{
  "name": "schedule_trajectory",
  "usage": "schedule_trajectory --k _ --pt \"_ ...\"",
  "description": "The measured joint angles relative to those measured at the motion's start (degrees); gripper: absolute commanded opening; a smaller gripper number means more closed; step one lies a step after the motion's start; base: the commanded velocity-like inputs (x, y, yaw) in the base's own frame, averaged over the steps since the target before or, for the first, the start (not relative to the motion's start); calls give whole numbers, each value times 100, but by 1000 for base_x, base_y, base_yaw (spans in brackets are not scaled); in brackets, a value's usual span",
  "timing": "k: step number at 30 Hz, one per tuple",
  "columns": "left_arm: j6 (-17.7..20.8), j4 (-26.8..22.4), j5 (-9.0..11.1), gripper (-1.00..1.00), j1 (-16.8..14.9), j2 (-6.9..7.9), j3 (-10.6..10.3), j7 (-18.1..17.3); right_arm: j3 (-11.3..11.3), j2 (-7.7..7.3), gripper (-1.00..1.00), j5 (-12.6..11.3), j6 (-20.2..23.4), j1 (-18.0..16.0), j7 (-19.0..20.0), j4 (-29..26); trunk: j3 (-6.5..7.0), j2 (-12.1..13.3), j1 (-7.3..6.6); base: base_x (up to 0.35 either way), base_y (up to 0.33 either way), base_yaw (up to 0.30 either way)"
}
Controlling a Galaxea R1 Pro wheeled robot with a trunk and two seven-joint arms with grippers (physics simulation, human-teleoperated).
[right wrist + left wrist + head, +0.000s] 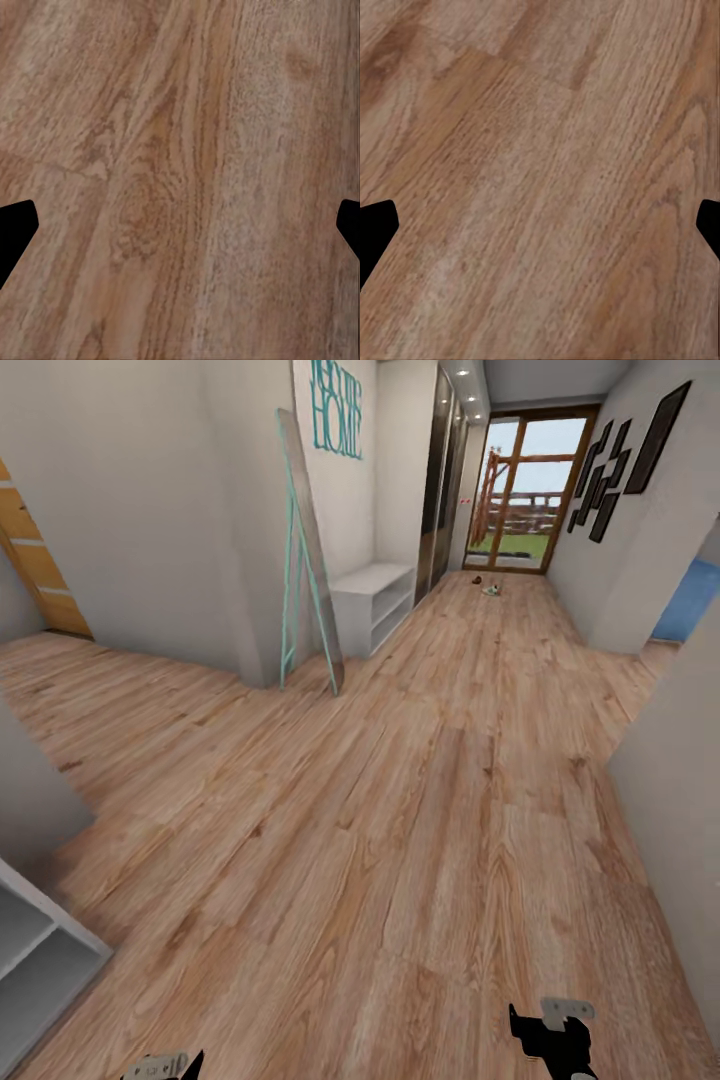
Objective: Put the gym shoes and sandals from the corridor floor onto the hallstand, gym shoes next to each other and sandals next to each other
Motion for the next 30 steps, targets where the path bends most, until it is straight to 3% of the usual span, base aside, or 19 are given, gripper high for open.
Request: schedule_trajectory --k 30 --pt "0 0 0 100 0 0 0 0 2 4 100 0 0 33 -8 0 1 0 0 338 0 -287"
